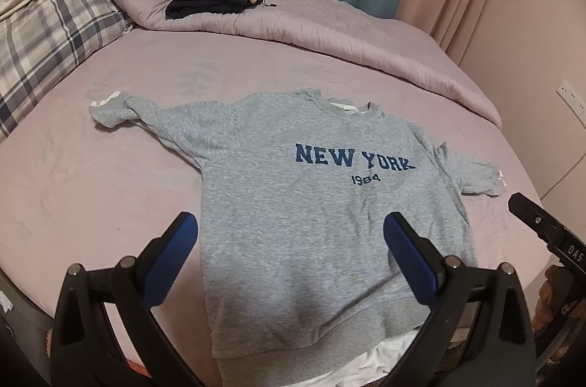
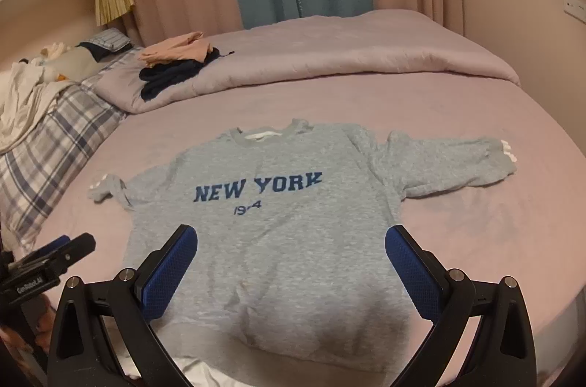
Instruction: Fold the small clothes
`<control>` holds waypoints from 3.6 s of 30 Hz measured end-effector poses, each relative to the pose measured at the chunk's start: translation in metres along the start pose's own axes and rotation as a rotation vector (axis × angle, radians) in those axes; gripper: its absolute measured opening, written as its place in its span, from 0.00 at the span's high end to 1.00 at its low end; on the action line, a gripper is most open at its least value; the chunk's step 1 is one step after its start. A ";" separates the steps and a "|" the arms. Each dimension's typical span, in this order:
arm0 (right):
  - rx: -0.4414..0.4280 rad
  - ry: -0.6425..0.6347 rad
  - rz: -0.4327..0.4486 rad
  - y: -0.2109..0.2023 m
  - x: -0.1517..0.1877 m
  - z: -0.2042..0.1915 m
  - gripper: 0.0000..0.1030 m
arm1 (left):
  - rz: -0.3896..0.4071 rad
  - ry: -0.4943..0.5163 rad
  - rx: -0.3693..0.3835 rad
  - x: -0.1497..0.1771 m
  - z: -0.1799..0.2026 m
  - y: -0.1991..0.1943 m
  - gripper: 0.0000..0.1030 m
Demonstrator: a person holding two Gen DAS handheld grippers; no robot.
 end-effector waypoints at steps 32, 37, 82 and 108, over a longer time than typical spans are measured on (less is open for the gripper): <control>0.008 0.015 -0.009 0.003 0.003 0.005 0.01 | -0.052 0.046 -0.018 0.009 0.009 0.011 0.02; 0.009 0.029 -0.007 0.002 0.005 0.009 0.01 | -0.059 0.058 -0.015 0.010 0.014 0.012 0.02; 0.185 0.784 -0.080 0.079 -0.001 0.286 0.33 | -0.348 -0.002 0.028 0.061 0.013 0.077 0.07; 0.224 0.928 0.032 0.083 -0.013 0.341 0.91 | -0.486 0.006 0.046 0.112 -0.006 0.067 0.30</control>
Point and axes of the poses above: each gripper's, at about its wrist camera, not at the fingertips, and y roughly the way its jaws point, z to its right, x to its underside, the point moved 7 cm from there along y, roughly the way its jaws point, and after that the axes turned 1 degree about -y, right-handed, at the moved point
